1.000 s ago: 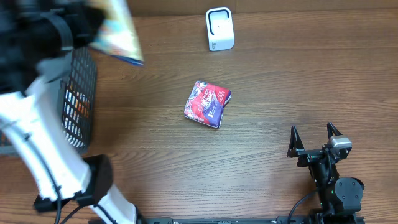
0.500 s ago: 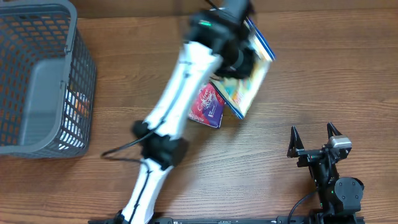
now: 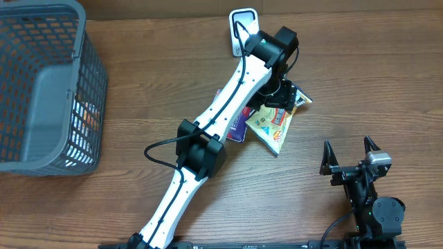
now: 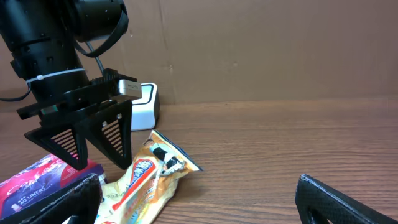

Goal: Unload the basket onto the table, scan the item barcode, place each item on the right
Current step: 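Place the yellow packet on the table right of the red bag, then reach the left gripper into the basket and grasp the white tube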

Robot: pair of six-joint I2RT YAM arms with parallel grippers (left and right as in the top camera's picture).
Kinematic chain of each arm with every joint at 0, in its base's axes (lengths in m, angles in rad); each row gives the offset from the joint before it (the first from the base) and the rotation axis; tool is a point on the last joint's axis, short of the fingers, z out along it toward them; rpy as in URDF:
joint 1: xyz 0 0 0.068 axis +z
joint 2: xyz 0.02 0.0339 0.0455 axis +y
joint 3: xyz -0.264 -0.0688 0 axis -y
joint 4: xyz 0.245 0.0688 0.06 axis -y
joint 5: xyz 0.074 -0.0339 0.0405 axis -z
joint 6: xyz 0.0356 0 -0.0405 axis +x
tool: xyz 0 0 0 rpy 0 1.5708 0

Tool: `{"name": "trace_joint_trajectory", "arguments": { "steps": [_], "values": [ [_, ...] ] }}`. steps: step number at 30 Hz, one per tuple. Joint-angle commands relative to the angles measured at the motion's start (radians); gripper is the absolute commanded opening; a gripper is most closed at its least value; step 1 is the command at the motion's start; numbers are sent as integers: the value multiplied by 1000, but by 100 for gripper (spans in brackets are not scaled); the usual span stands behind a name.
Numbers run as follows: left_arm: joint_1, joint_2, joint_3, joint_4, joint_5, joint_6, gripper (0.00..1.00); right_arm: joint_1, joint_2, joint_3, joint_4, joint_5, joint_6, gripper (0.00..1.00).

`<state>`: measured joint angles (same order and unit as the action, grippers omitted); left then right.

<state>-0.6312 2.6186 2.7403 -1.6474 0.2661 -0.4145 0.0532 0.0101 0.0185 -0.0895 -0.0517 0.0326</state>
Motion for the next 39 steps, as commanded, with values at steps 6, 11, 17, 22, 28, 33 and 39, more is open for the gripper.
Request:
{"name": "trace_joint_trajectory", "arguments": {
  "steps": [6,11,17,22,28,33,39],
  "values": [
    [146,-153,116,-42,16,55,88,4,-7,-10,8,6,-4,100],
    [310,-367,136,-42,40,82,87,4,-7,-11,8,6,-4,100],
    [495,-613,136,-42,41,129,87,4,-7,-11,8,6,-4,100],
    [686,-755,135,-42,18,187,91,4,-7,-11,8,6,-4,100],
    [1008,-801,132,-42,-14,164,100,4,-7,-11,8,6,-4,100],
    [1275,-776,43,-42,-40,122,100,4,-7,-11,8,6,-4,100],
    [1440,-707,-130,-42,-37,148,100,4,-7,-11,8,6,-4,100]
  ]
}}
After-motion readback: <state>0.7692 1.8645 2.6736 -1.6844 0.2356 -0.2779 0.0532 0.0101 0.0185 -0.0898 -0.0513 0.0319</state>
